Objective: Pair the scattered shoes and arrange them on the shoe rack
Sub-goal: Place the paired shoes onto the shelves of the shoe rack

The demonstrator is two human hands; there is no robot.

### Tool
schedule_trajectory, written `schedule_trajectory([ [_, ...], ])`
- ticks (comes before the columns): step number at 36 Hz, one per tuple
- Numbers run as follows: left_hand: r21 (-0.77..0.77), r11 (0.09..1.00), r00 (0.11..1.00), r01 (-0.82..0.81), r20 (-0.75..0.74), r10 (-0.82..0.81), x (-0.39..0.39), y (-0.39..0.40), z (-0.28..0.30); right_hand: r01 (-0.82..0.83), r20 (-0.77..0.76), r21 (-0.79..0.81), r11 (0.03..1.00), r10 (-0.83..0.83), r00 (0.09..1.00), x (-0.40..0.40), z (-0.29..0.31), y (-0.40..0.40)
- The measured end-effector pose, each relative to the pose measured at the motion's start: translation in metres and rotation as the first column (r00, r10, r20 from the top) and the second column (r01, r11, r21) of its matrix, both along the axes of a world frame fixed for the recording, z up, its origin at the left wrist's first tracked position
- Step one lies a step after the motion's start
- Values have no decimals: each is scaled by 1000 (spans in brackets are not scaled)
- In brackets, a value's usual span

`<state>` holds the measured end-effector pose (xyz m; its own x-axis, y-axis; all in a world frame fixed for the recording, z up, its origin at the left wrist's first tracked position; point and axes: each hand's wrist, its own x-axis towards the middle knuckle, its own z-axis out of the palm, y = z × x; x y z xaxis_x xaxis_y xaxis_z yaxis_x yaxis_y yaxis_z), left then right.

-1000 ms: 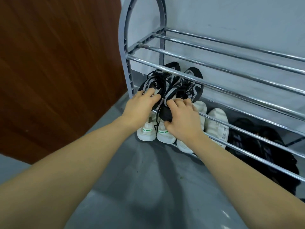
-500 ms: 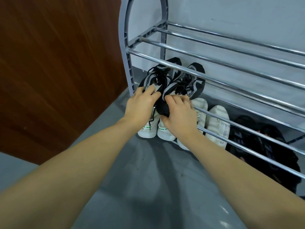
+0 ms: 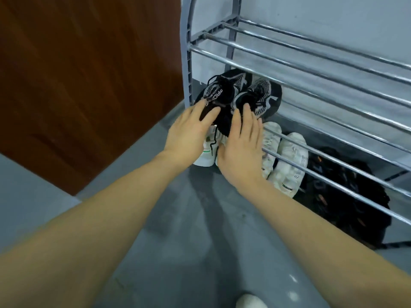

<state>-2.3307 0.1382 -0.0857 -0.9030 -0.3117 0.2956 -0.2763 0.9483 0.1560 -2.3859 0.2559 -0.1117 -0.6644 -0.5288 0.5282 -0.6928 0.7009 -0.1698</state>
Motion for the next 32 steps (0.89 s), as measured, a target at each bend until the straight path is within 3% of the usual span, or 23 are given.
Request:
schedule_trajectory([
  [8,107,993,998,-59,23,57,84,6,-15,-106,121,48,993,100,988,67,-13,6],
  [16,203,964,973,-172,191,133,172,-22,-17,-325,282,274,905,248,927,121,1,-30],
  [22,266,917,941,-297,247,233,225,-40,17,-458,358,301,836,347,867,157,37,-57],
  [27,306,858,882,-413,370,293,258,-37,66,-499,421,329,802,348,838,185,83,-63],
  [32,265,853,853,-450,412,321,301,-25,135,-488,480,361,795,291,828,222,146,-55],
])
